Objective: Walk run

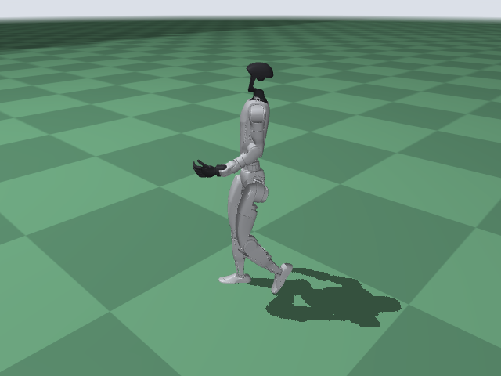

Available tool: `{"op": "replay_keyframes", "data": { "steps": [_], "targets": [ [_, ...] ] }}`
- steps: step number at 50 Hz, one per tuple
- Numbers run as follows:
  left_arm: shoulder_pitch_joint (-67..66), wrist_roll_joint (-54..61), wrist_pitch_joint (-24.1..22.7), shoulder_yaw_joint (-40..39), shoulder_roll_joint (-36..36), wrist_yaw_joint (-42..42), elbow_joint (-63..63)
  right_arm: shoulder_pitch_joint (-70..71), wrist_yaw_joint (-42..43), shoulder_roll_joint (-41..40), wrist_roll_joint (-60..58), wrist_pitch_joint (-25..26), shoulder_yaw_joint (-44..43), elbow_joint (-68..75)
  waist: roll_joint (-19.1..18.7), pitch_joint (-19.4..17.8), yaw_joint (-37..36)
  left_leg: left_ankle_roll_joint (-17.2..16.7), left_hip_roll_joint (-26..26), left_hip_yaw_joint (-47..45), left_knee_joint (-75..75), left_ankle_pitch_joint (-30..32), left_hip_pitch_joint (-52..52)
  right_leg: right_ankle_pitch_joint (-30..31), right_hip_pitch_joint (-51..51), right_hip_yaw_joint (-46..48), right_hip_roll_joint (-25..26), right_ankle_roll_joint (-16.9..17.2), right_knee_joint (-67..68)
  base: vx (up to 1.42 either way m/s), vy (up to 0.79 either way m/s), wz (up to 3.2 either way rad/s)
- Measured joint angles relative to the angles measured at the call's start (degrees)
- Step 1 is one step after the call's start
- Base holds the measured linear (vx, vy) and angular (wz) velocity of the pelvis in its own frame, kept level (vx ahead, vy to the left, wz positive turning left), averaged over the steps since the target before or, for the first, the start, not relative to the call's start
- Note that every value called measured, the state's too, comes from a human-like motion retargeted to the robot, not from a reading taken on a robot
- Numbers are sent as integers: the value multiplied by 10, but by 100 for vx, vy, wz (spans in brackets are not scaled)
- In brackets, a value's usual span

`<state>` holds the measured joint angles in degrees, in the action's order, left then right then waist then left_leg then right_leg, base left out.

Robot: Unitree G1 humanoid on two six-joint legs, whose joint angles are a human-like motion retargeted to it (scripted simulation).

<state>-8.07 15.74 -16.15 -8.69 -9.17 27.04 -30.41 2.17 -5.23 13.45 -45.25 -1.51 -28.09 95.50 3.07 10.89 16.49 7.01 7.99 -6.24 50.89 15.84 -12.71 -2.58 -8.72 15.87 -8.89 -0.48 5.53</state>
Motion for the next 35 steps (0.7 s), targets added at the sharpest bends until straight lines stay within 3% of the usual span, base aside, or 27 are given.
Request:
{"op": "replay_keyframes", "data": {
  "steps": [3, 6, 13, 17, 19, 20, 22, 23, 27, 30, 32, 35],
  "targets": [
    [-3, -4, -6, -13, -3, -6, 0, 44, 2, 3, -1, -24, 24, -45, 16, -8, -30, 18, 4, -29, -12, -64, -62, -13, 29, -14, 18, -10, -14, 54, -40, -71],
    [-14, 2, -12, -14, -4, -16, 3, 78, 1, 6, 5, -55, 45, -87, 18, -14, -55, 8, 17, -30, -100, -107, -107, -27, 53, -28, 47, -18, -25, 60, -38, -64],
    [-32, 16, -13, -16, -13, -22, -2, 122, -4, 10, 23, -99, 67, -143, -18, -35, -87, -2, 20, -43, -423, -121, -135, -75, 122, -37, 126, -23, -38, 64, -29, -30],
    [-40, 12, -14, -20, -14, -15, 0, 115, -7, 1, 22, -101, 65, -138, -20, -41, -100, -35, 47, -46, -538, -157, -130, -95, 159, -47, 144, -20, -37, 80, -24, -26],
    [-45, 5, -13, -25, -15, -8, 1, 102, -4, -6, 12, -95, 61, -121, -13, -39, -110, -4, 50, -58, -535, -157, -119, -89, 172, -54, 141, -13, -25, 78, -19, -39],
    [-47, 1, -12, -28, -15, -4, 2, 94, -1, -9, 5, -91, 59, -110, -8, -36, -115, 28, 50, -70, -524, -152, -113, -82, 176, -58, 138, -7, -18, 83, -18, -55],
    [-51, -2, -14, -36, -14, -2, 0, 73, 15, -18, -16, -75, 53, -79, -4, -28, -131, 23, 37, -108, -508, -136, -102, -48, 184, -70, 140, 13, 2, 96, -19, -74],
    [-53, -2, -16, -40, -14, -3, -1, 59, 27, -22, -28, -62, 48, -64, 0, -23, -139, 28, 42, -75, -503, -117, -101, -17, 186, -72, 135, 28, 14, 91, -16, -55],
    [-56, 19, -15, -52, -7, -12, -9, -7, 120, -41, -40, 28, 40, 3, 6, 5, -112, 59, 42, -47, -458, -150, -87, 183, 162, -71, 123, 107, 117, 108, -18, 20],
    [-38, 26, -10, -50, 1, -26, -7, -63, 145, -49, -29, 61, 36, 19, -26, -5, -105, 68, 17, -16, -449, -187, -45, 304, 107, -86, 154, 140, 263, 79, -13, 14],
    [-19, 25, -12, -45, 4, -42, -5, -92, 106, -51, -34, 67, 30, 19, -39, -8, -118, 65, 4, -18, -453, -209, -18, 297, 65, -89, 151, 142, 330, 60, -6, -42],
    [6, 31, -10, -36, 10, -60, -3, -127, 34, -53, -43, 63, 11, 19, -59, -13, -117, 63, -3, -7, -462, -228, 19, 202, 2, -89, 137, 105, 375, 73, -8, 15]
  ]
}}
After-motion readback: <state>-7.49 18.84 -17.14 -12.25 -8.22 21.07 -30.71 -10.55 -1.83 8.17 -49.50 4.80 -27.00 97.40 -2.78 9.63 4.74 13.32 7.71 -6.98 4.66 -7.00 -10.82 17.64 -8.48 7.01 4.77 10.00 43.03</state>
